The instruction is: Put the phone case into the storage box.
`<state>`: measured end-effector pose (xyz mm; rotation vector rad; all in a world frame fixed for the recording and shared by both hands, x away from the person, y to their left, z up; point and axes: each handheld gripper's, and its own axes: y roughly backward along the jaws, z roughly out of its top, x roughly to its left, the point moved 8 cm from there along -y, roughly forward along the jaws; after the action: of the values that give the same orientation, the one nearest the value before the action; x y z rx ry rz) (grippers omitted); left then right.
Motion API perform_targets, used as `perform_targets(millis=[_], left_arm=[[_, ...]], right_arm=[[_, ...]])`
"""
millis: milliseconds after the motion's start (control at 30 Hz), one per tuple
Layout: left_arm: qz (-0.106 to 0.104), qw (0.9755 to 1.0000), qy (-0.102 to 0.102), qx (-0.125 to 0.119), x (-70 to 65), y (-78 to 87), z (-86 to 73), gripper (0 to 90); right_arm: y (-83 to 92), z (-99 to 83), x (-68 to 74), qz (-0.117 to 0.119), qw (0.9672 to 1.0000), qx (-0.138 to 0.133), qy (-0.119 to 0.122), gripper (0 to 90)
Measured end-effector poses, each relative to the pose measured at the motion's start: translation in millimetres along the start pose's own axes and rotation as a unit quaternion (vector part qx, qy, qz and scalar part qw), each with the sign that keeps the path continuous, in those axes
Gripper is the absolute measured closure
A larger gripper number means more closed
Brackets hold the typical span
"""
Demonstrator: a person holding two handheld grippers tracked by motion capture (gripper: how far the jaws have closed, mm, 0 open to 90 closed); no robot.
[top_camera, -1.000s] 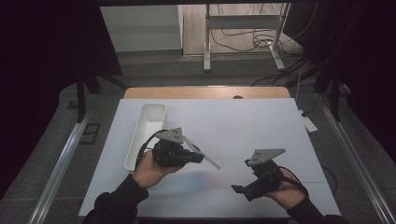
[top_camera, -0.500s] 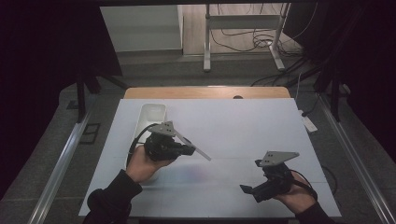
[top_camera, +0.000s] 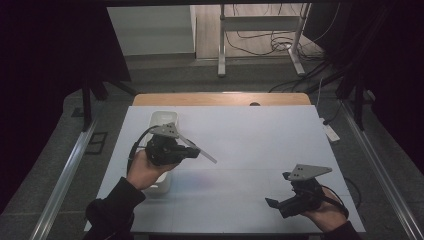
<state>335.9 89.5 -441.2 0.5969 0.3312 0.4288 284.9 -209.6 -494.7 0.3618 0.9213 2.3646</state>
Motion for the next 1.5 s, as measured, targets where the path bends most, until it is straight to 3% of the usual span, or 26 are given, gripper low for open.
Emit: perform_targets(millis=[300,733,1500], left_arm=[[0.022,0.9997,0.006,0.003,12.9,13.9,0.6,88.3],[0.050,0.9985,0.021,0.001,30.3,30.9,0.8,88.3],[0.108,0.9925,0.058,0.005,64.2,62.0,-7.9,88.3]], right_arm=[[8.2,-9.5,-9.5,-0.023,0.9997,-0.003,-0.012,0.0],[16.7,-19.0,-16.4,-0.039,0.9987,-0.007,-0.031,0.0],[37.2,-42.7,-37.9,-0.095,0.9931,-0.006,-0.069,0.0]])
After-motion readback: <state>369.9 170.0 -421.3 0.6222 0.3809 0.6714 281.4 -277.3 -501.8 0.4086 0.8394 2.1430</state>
